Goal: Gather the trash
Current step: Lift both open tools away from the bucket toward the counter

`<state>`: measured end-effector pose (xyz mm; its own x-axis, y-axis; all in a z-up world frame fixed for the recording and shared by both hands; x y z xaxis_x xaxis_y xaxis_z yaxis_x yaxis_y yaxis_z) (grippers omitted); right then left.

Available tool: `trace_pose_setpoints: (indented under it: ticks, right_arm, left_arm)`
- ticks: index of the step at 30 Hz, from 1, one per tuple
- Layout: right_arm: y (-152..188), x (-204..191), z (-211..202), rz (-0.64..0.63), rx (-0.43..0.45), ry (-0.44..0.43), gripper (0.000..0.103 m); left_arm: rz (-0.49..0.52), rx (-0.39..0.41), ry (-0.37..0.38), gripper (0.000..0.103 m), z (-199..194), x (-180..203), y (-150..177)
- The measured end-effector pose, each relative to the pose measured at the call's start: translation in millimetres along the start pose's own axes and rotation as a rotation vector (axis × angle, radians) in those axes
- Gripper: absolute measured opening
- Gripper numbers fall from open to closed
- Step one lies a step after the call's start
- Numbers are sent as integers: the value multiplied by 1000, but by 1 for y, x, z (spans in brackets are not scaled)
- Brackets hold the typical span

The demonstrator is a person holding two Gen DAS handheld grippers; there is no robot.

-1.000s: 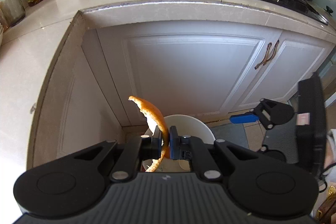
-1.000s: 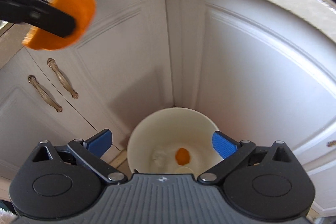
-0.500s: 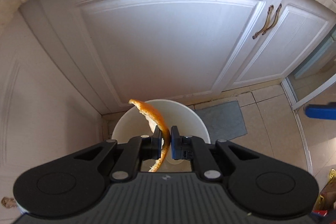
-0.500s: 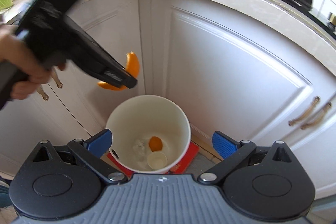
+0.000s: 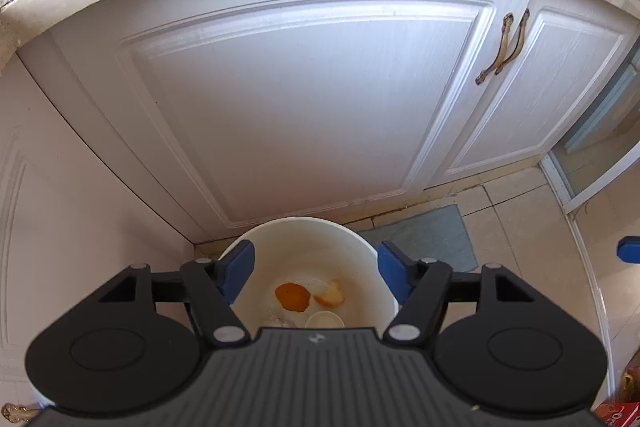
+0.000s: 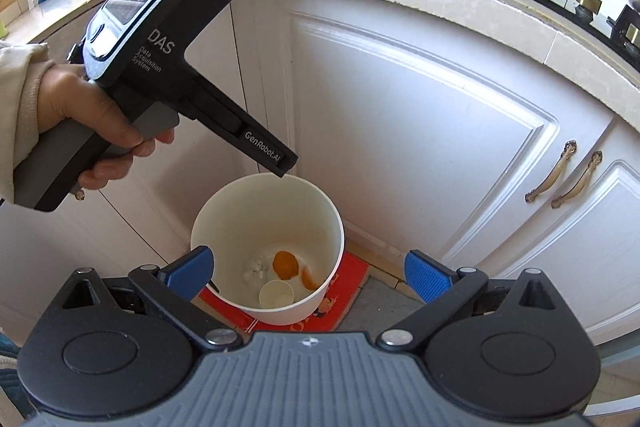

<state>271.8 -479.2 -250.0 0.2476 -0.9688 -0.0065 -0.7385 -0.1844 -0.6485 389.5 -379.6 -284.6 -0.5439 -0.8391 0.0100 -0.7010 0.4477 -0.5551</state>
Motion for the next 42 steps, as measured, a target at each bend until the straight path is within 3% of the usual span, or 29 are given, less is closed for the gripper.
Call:
trace_pose_setpoints:
  ticks: [3, 12, 19, 26, 34, 42]
  right_arm:
    - [-3, -2, -2, -15, 6, 3, 103]
    - [-19, -11, -14, -49, 30, -5, 103]
    - [-44, -26, -34, -89, 69, -28, 103]
    - [-74, -58, -48, -187, 101, -74, 103]
    - [-113, -114, -62, -285, 178, -186, 103]
    - [-142, -184, -57, -384, 203, -328, 103]
  left_arm:
    - [1, 15, -4, 75, -8, 2, -1]
    - [-2, 76, -11, 78, -63, -1, -4]
    - [-3, 135, -56, 87, -129, -15, -2]
    - [-79, 185, -92, 88, -201, -44, 13]
    - [-186, 214, -275, 88, -267, -98, 54]
    - [-342, 188, -482, 87, -313, -163, 112]
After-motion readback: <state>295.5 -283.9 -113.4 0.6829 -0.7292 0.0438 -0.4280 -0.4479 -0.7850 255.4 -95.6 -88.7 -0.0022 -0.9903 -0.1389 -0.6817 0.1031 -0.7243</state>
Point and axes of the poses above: each gripper's, at about its wrist camera, not at the fingertips, and z roughly the way its jaws point, x to its right, y to its underside, the point moved 4 cm from there along z, roughly the way its jaws point, and after that the axes turned 6 degrees about x, right-handed, at the moved point
